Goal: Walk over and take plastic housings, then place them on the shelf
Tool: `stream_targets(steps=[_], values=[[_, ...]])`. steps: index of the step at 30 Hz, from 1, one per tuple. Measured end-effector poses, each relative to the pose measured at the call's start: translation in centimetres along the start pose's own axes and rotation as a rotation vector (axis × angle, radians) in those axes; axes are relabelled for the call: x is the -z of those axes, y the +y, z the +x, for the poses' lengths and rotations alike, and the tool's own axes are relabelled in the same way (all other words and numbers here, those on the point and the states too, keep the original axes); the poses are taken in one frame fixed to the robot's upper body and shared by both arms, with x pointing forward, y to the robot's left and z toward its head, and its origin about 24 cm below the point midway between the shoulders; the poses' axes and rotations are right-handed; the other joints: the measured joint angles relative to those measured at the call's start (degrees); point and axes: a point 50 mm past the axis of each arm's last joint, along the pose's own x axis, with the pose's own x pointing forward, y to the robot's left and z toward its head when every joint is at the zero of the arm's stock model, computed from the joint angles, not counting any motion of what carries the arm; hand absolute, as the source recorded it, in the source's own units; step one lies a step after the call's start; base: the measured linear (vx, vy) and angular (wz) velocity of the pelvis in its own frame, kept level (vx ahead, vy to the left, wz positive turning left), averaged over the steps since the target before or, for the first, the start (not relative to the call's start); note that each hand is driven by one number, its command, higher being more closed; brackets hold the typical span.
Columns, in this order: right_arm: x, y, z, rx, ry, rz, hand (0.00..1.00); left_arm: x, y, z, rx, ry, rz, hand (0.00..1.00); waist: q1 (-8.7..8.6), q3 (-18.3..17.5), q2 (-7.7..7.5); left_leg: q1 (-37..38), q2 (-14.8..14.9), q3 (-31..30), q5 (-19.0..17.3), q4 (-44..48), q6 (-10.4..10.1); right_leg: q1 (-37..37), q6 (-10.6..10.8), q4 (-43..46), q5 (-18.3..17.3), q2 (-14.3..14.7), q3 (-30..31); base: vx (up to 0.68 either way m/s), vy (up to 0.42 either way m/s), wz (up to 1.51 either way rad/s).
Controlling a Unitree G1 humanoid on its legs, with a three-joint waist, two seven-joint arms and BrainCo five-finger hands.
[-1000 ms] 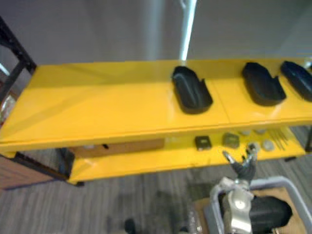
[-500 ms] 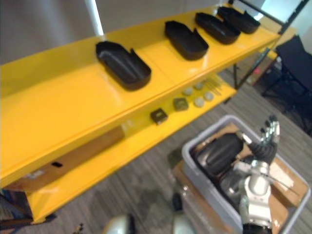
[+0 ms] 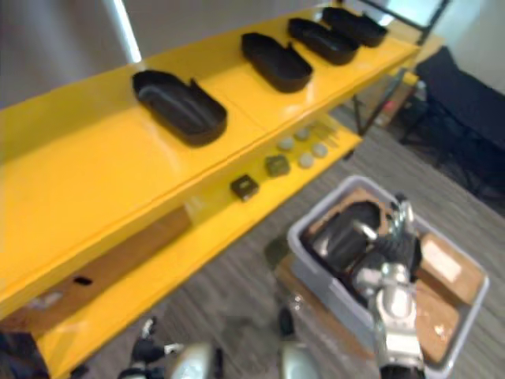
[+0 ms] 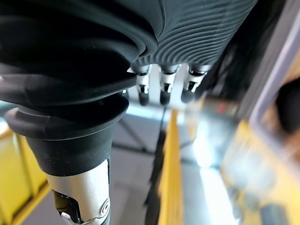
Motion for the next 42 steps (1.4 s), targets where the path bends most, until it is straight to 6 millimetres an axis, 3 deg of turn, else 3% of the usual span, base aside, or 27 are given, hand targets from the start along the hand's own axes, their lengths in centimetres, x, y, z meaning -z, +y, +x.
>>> stream_targets(steps=[3,5,6,7,8,9,11,14,15,16,17,19,22,25,28,31,34,39,42], values=[[-1.0,0.7,0.8,-0.048,-0.058,-0.05,0.0,1.2,1.4,0.1,-0.043,0.085,0.004,0.0,0.28,0.0,0.81,0.4,4.2,5.4,1.7,-1.6,0.0,-3.6,-2.1,16.4,-7.2,-0.8,-10.1,-0.17,0.087,-1.11],[-2.7,2.8,2.6,-0.112,-0.141,-0.033,0.0,2.6,2.7,-0.3,-0.085,0.156,-0.019,0.0,1.67,-0.1,0.88,1.0,7.5,9.7,3.8,-2.8,-0.4,-4.0,-3.4,28.2,-11.5,-4.9,-14.1,-0.07,0.015,-1.05],[-3.2,3.5,3.1,-0.137,-0.159,-0.032,0.0,3.1,3.0,-0.5,-0.096,0.173,-0.027,0.0,2.12,-0.1,0.87,1.2,8.2,11.0,4.1,-2.9,-0.4,-3.7,-3.7,30.5,-12.2,-6.3,-14.7,-0.09,-0.058,-1.11],[-4.3,5.0,4.0,-0.189,-0.199,-0.026,0.0,4.0,3.4,-1.0,-0.116,0.209,-0.057,0.0,3.06,-0.3,0.64,1.0,8.9,12.6,4.5,-2.9,-0.9,-3.4,-4.2,33.9,-12.3,-9.6,-15.7,-0.1,-0.102,-0.88],[-4.9,6.1,4.5,-0.216,-0.214,-0.028,0.0,4.8,3.9,-1.4,-0.142,0.243,-0.105,0.0,3.43,-0.5,0.23,0.1,9.2,13.3,4.7,-2.5,-1.4,-2.3,-6.3,34.7,-8.6,-12.5,-16.6,-0.09,-0.115,-0.75],[-5.1,6.3,4.6,-0.224,-0.215,-0.036,0.0,5.0,4.3,-1.5,-0.16,0.252,-0.123,0.0,3.57,-0.7,-0.13,-0.5,9.2,13.4,4.8,-2.4,-1.9,-1.9,-5.8,33.2,-6.5,-13.2,-16.8,-0.09,-0.121,-0.67],[-4.8,6.3,4.7,-0.229,-0.177,-0.073,0.0,7.1,3.7,-2.9,-0.164,0.331,-0.192,0.0,5.59,-0.7,1.72,-0.8,7.8,7.5,6.8,-6.6,-3.2,-1.6,-4.6,26.9,-4.7,-11.1,-18.7,-0.1,-0.102,-0.73],[-4.0,5.9,4.2,-0.21,-0.122,-0.087,0.0,9.1,3.9,-4.6,-0.183,0.396,-0.233,0.0,4.72,-0.9,1.5,-0.5,7.8,9.0,9.3,-10.0,-4.3,-2.1,-4.5,26.3,-6.9,-11.9,-20.3,-0.05,-0.134,-0.19],[-3.4,5.7,4.0,-0.197,-0.084,-0.095,0.0,9.6,4.2,-5.1,-0.195,0.413,-0.24,0.0,4.71,-1.2,1.04,-0.3,7.9,9.2,9.8,-10.4,-5.2,-1.7,-2.6,24.7,-7.2,-11.8,-21.5,-0.02,-0.179,-0.18],[-2.9,5.4,3.8,-0.183,-0.054,-0.103,0.0,9.8,4.3,-5.3,-0.203,0.416,-0.243,0.0,4.88,-1.7,0.83,-0.6,8.3,9.0,10.5,-11.1,-6.3,-0.3,1.0,20.9,-7.9,-10.5,-23.2,0.0,-0.154,-0.19],[-2.8,5.4,3.7,-0.176,-0.044,-0.103,0.0,9.9,4.3,-5.3,-0.206,0.414,-0.25,0.0,4.93,-1.9,0.55,-0.8,8.5,9.1,11.1,-11.8,-6.7,0.7,2.2,18.0,-8.6,-10.1,-23.6,0.03,-0.204,-0.19],[-2.3,5.0,3.5,-0.129,-0.009,-0.081,0.0,9.1,3.5,-4.8,-0.194,0.373,-0.262,0.0,4.93,-2.2,-1.73,-2.0,7.8,10.0,13.0,-12.8,-7.9,4.2,7.0,7.8,-11.4,-9.2,-26.5,0.02,-0.259,-0.22],[-1.3,2.5,3.4,0.045,0.046,-0.066,0.0,6.8,0.9,-3.1,-0.151,0.299,-0.328,0.0,4.09,0.4,0.66,-4.0,8.2,5.4,14.5,-12.9,-8.6,4.0,6.7,6.0,-11.0,-7.1,-27.3,-0.02,-0.173,-0.06],[0.6,-1.0,2.6,0.348,0.12,-0.057,0.0,4.6,0.7,-2.2,-0.184,0.177,-0.387,0.0,3.06,3.4,0.31,-4.0,7.1,4.5,17.2,-17.4,-9.1,0.8,6.0,7.0,-11.0,-7.2,-26.0,-0.08,-0.074,-0.13],[0.6,-3.7,2.4,0.525,0.109,-0.022,0.0,2.2,0.1,-1.5,-0.193,0.063,-0.309,0.0,2.53,6.6,0.43,-3.8,5.4,4.5,18.4,-19.2,-8.5,-0.9,5.9,8.0,-10.7,-8.3,-25.2,-0.07,-0.002,-0.13],[1.1,-4.1,3.3,0.574,0.138,0.029,0.0,-0.1,-0.2,-0.9,-0.149,-0.041,-0.287,0.0,2.26,7.3,0.59,-4.5,3.9,3.9,18.8,-19.3,-8.1,-2.1,6.3,8.7,-10.3,-9.5,-24.6,-0.05,0.063,0.04],[1.3,-4.4,5.9,0.632,0.171,0.093,0.0,-2.8,-0.8,0.2,-0.086,-0.124,-0.264,0.0,2.67,7.9,1.61,-8.7,1.2,0.2,19.5,-18.8,-7.1,-4.4,7.2,8.3,-8.8,-11.6,-25.6,-0.06,0.092,0.3],[-2.4,-5.4,11.1,0.678,0.1,0.121,0.0,-4.2,-1.6,1.0,-0.057,-0.159,-0.252,0.0,5.41,10.0,3.6,-14.4,-1.6,-2.3,20.8,-17.9,-5.4,-6.1,8.0,4.5,-5.4,-13.6,-28.1,-0.08,0.092,0.32],[-7.1,-5.9,14.4,0.664,-0.026,0.111,0.0,-3.4,-2.1,0.9,-0.035,-0.125,-0.221,0.0,6.61,11.2,5.06,-17.9,-3.0,-2.9,20.9,-16.3,-5.1,-8.0,8.5,3.4,-3.7,-14.7,-28.8,-0.06,0.078,0.17]])
